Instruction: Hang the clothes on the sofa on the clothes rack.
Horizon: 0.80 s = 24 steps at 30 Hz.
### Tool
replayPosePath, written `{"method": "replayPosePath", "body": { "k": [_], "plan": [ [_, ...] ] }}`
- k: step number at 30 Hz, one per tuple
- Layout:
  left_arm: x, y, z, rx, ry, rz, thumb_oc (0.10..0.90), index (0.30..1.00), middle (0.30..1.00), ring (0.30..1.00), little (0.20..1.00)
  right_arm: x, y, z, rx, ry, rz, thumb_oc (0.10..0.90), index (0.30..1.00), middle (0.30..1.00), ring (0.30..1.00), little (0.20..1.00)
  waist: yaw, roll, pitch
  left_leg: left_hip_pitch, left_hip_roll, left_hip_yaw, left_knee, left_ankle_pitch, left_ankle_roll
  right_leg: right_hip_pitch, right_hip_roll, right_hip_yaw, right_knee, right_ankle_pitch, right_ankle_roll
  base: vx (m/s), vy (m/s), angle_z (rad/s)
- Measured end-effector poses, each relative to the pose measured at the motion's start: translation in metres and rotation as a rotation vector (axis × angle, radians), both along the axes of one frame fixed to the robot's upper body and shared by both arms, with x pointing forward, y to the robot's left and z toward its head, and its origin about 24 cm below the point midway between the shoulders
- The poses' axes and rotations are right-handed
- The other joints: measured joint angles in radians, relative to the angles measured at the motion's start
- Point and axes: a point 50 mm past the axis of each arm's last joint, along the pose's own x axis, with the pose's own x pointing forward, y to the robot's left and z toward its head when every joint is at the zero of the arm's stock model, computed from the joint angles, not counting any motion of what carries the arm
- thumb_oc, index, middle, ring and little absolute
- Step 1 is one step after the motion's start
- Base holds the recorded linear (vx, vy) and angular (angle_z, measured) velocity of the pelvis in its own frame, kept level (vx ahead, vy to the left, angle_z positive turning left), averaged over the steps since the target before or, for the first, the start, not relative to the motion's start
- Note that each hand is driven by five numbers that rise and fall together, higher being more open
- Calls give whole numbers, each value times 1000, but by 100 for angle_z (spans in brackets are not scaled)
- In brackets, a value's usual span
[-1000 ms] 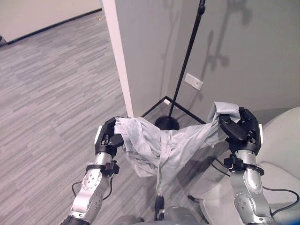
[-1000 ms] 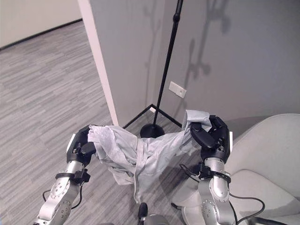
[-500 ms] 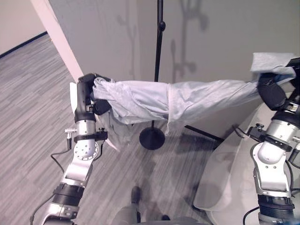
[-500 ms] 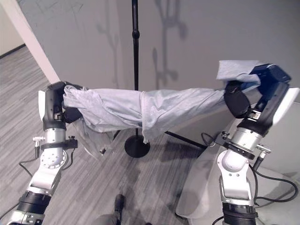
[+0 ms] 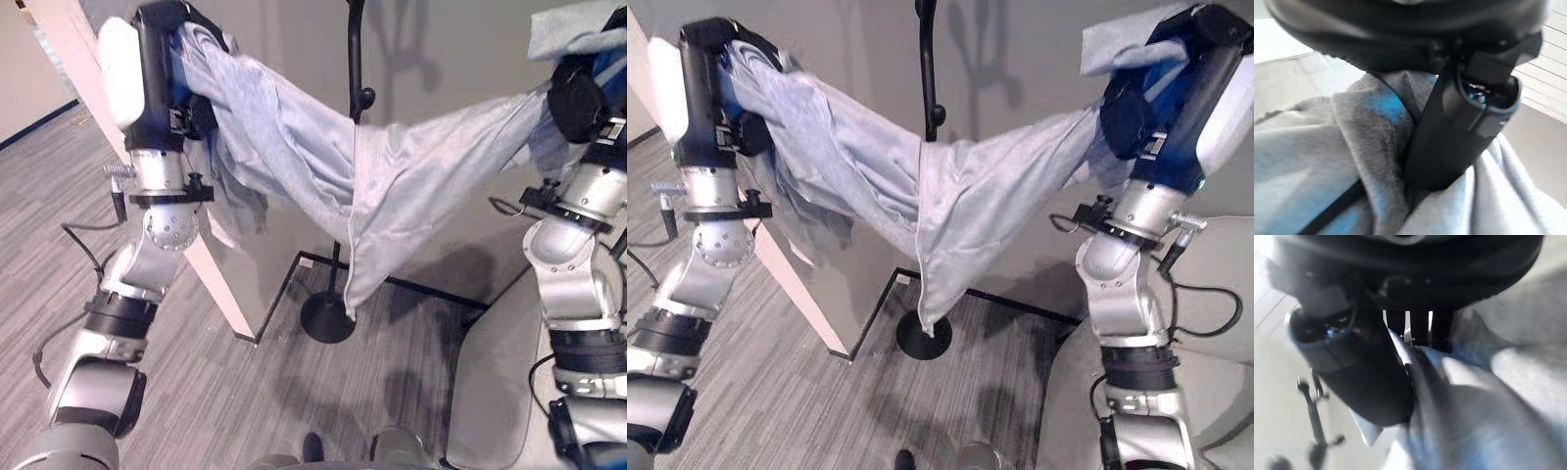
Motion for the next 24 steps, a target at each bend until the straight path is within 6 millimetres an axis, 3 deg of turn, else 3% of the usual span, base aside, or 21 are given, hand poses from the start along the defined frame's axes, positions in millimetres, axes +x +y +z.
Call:
{"method": "replayPosePath", "body": {
  "k": [1, 3, 4, 6, 8, 13, 16, 20, 24],
  "plan": [
    [3, 8, 4, 17, -5, 43, 400, 300, 300, 300, 300, 4, -2, 6, -34, -3, -30, 400, 300, 300, 300, 300, 0, 3, -1, 3, 5, 8, 0, -4, -4, 11, 29, 15, -112, 60, 20, 321, -192, -16],
    [8, 19, 11, 55, -5, 123, 400, 300, 300, 300, 300, 7, -10, 15, -95, 5, -96, 400, 300, 300, 300, 300, -3, 0, -3, 23, 6, 1, -3, -28, -27, 60, 46, 27, -222, 191, 2, 326, -172, -5],
    [10, 27, 15, 87, 5, 175, 400, 300, 300, 300, 300, 9, -15, 21, -120, 9, -127, 400, 300, 300, 300, 300, -5, -2, -5, 46, 8, -3, -5, -33, -36, 108, 57, 32, -283, 267, -19, 278, -143, 2],
    [10, 30, 21, 90, -12, 202, 400, 300, 300, 300, 300, 8, -23, 27, -151, 10, -176, 400, 300, 300, 300, 300, -5, -2, -15, 81, 19, -14, -2, -61, -65, 167, 77, 37, -339, 342, -68, 393, -226, 7],
    [10, 33, 33, 109, -49, 221, 400, 300, 300, 300, 300, 10, -28, 38, -235, 25, -220, 400, 300, 300, 300, 300, -1, 7, -39, 89, 52, -18, 5, -83, -90, 204, 111, 26, -387, 349, -92, 278, -181, 6],
    [18, 40, 87, 236, -115, 326, 400, 300, 300, 300, 300, 16, -28, 98, -379, -37, -302, 400, 300, 300, 300, 300, -2, 3, -42, 67, 106, -37, 74, -105, -135, 224, 158, 8, -386, 318, -138, 207, -131, 6],
    [29, 45, 94, 285, -38, 377, 400, 300, 300, 300, 300, 28, -20, 114, -377, -1, -262, 400, 300, 300, 300, 300, -3, -3, -48, 72, 120, -53, 91, -107, -152, 241, 173, 4, -386, 298, -162, 192, -101, 1],
    [43, 64, 67, 320, 169, 426, 400, 300, 300, 300, 300, 51, -10, 93, -486, 201, -210, 400, 300, 300, 300, 300, -6, -9, -51, 80, 140, -71, 102, -115, -169, 255, 191, -3, -386, 281, -178, 219, -78, 3],
    [57, 64, 35, 320, 325, 416, 400, 300, 300, 300, 300, 73, -2, 59, -559, 400, -179, 400, 300, 300, 300, 300, -6, -11, -52, 64, 153, -88, 99, -121, -178, 243, 202, -22, -387, 276, -181, 154, -30, 18]
  ]
}}
